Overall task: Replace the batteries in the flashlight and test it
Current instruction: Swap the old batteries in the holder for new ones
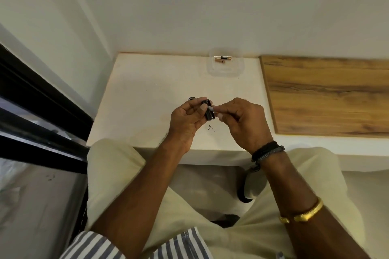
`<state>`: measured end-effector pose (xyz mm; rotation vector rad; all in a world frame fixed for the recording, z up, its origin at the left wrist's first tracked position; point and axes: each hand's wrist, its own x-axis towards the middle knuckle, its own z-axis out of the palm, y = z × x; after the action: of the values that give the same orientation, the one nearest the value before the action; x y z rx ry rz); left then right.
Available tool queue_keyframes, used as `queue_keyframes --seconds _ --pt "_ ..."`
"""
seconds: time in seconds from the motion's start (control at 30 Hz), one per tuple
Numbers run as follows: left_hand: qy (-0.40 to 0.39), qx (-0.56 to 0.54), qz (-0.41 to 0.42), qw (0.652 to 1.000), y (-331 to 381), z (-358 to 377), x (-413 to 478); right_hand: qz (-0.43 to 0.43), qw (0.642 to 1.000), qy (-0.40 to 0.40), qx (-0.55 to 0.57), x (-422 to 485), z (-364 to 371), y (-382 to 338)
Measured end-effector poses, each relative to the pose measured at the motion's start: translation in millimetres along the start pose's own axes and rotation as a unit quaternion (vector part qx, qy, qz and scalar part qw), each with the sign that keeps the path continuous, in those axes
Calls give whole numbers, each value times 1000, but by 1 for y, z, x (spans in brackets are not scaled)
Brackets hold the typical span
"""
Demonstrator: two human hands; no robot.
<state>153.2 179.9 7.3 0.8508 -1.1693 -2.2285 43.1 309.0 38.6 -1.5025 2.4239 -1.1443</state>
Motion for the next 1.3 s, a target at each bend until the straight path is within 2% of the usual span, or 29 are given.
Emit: queue_keyframes --seconds 0.23,0.37,0.5,0.67,0.8,1.07,1.13,1.3 --pt "-26 8 -13 1000 -4 5 -3 11 1000 11 13 0 0 4" --pt "-32 -12 -31 999 -4 7 -5 81 992 -14 94 2 -3 7" --pt "-53 -45 -43 997 0 13 -6 190 941 -37 276 10 -5 8" --pt "-50 -38 -38 997 1 15 -4 251 917 -23 308 15 4 5" --pt "-40 -42 -17 998 9 15 2 238 895 -8 378 19 2 2" --pt "43 -159 7 986 45 -1 43 335 823 84 450 75 15 44" --pt "56 -159 2 986 48 -5 52 346 826 102 433 97 18 58" --pt "73 -176 -14 982 40 -21 64 346 880 113 306 157 32 97"
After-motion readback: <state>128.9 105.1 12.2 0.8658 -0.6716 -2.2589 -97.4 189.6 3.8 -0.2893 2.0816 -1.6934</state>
